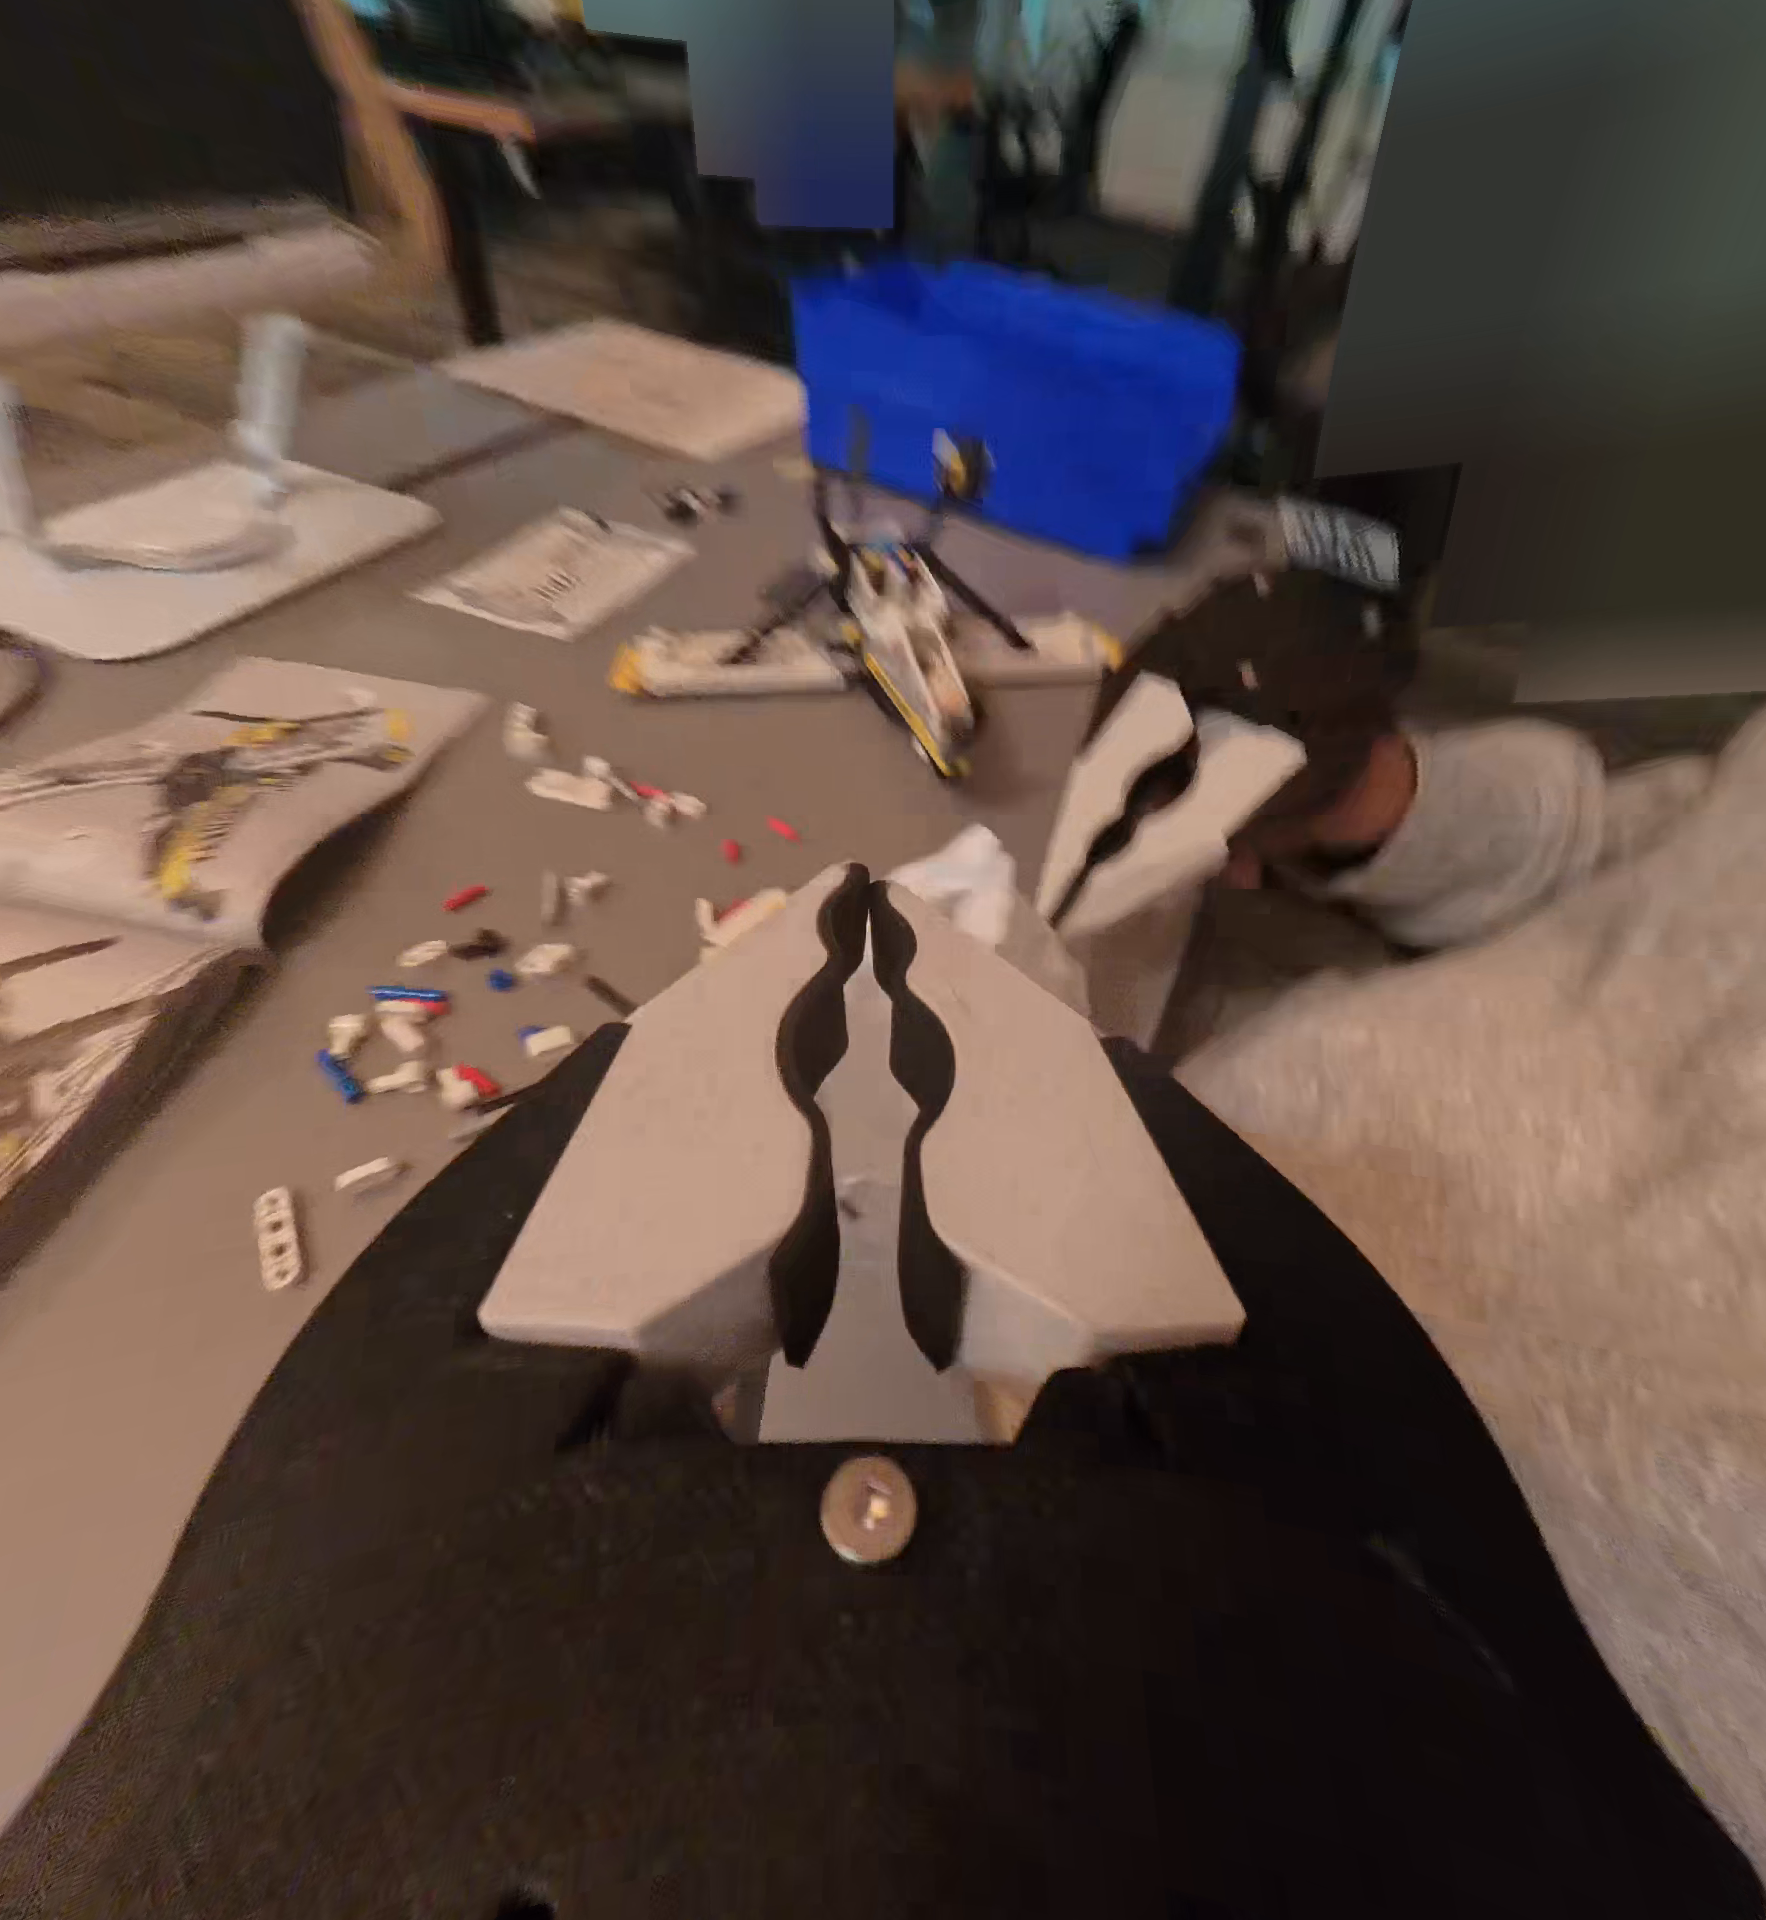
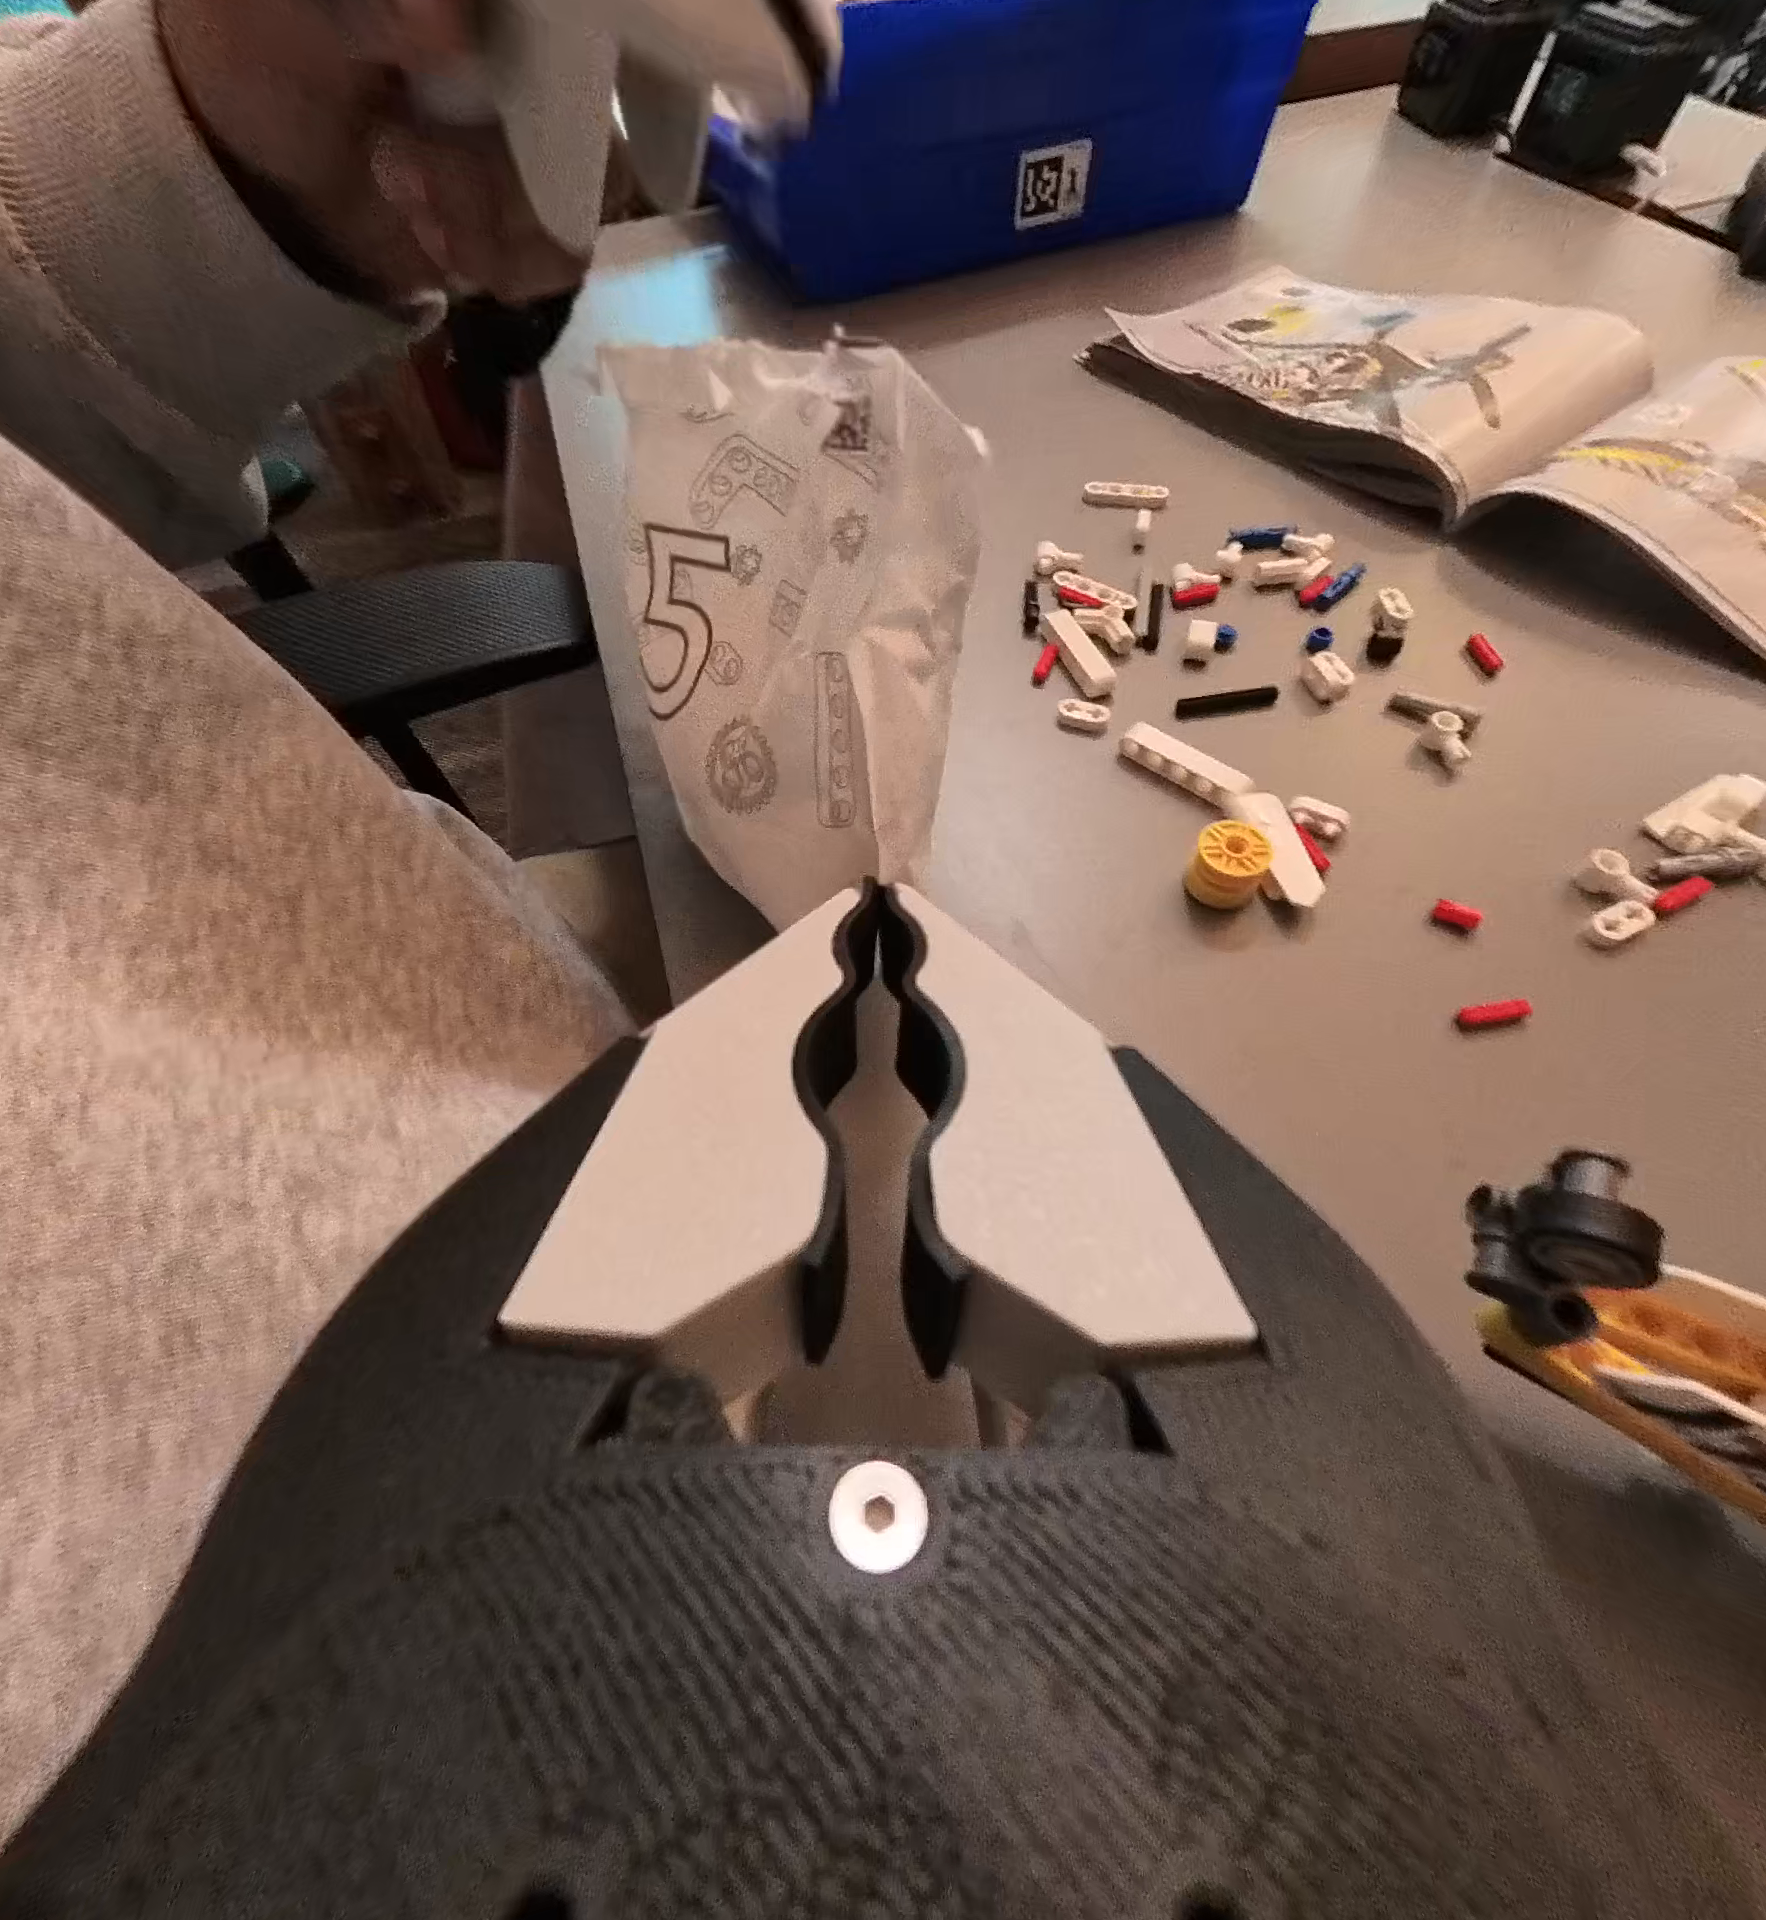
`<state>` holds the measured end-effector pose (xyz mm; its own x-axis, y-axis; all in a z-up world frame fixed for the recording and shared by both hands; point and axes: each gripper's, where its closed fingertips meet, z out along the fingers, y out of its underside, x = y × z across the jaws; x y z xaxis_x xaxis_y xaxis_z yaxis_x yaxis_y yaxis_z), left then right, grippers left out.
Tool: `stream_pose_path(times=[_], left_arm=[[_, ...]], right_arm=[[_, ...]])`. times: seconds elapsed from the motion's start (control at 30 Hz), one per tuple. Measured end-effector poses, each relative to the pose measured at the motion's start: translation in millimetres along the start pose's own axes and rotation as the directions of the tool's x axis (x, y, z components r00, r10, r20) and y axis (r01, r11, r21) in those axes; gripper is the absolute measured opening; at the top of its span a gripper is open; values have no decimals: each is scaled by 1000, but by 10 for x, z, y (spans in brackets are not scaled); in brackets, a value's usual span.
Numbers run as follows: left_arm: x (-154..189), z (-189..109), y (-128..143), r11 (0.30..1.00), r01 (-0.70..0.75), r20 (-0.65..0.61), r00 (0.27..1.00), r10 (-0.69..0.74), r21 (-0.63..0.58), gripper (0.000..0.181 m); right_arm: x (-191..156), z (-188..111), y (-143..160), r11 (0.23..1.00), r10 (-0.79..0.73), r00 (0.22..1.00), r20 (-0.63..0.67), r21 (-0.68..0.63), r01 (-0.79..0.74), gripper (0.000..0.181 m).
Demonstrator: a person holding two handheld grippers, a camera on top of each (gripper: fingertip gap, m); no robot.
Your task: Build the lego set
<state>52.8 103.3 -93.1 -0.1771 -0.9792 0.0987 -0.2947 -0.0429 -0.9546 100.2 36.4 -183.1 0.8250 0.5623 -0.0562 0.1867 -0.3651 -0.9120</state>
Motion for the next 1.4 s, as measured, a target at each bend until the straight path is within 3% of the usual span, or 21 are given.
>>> stream_pose_path(times=[0.03, 0.1, 0.23, 0.3, 0.5, 0.57, 0.7, 0.8, 0.87, 0.97, 1.03, 1.1, 1.13, 1.27, 1.4], left_arm=[[-101, -97, -65, 997, 54, 18, 998, -55, 52, 0], [-203, -202, -31, 991, 110, 44, 993, -114, 77, 19], [-190, -138, 402, 994, 108, 137, 985, -103, -29, 54], [-229, -128, 596, 991, 121, 222, 969, -107, -52, 63], [-289, -527, 515, 958, 196, 275, 929, -250, 209, 87], [-249, -649, 536, 959, 171, 266, 936, -230, 228, 95], [-81, -736, 592, 982, -60, 359, 933, -8, 180, 88], [7, -498, 957, 992, -116, 355, 926, 128, -55, 88], [-8, -415, 1199, 960, -173, 358, 901, 244, -219, 87], [-95, -435, 1348, 901, -245, 383, 841, 381, -358, 65], [-123, -443, 1352, 896, -250, 394, 831, 393, -368, 46], [-95, -423, 1354, 907, -238, 371, 853, 366, -349, 11], [-102, -422, 1342, 913, -232, 373, 857, 356, -336, 5], [-143, -450, 1279, 931, -201, 389, 866, 313, -303, 1], [-168, -524, 1006, 989, -69, 382, 917, 115, -133, 0]], right_arm=[[7, -3, -8, 1000, 16, 1000, 0, 2, -16, 0], [15, 3, -61, 997, 69, 998, 4, 18, -69, 0], [93, 80, -146, 984, 174, 984, -36, 45, -173, 0], [128, 153, -130, 974, 224, 973, -51, 43, -222, 0], [211, 340, 9, 955, 290, 949, -127, -28, -295, 0], [240, 379, 26, 955, 283, 945, -162, -44, -294, 0], [207, 507, -19, 944, 319, 938, -136, -47, -328, 0], [182, 630, -66, 941, 326, 938, -121, -58, -335, 0], [180, 706, -82, 943, 314, 941, -124, -71, -324, 0], [179, 783, -58, 946, 291, 947, -132, -107, -306, 6], [168, 795, -51, 947, 284, 951, -125, -118, -298, 12], [139, 783, -75, 951, 279, 955, -96, -108, -289, 17], [126, 771, -81, 952, 280, 956, -85, -105, -288, 16], [-11, 700, -95, 959, 268, 963, 16, -102, -265, 21], [-107, 617, -182, 967, 255, 961, 103, -51, -251, 30]])
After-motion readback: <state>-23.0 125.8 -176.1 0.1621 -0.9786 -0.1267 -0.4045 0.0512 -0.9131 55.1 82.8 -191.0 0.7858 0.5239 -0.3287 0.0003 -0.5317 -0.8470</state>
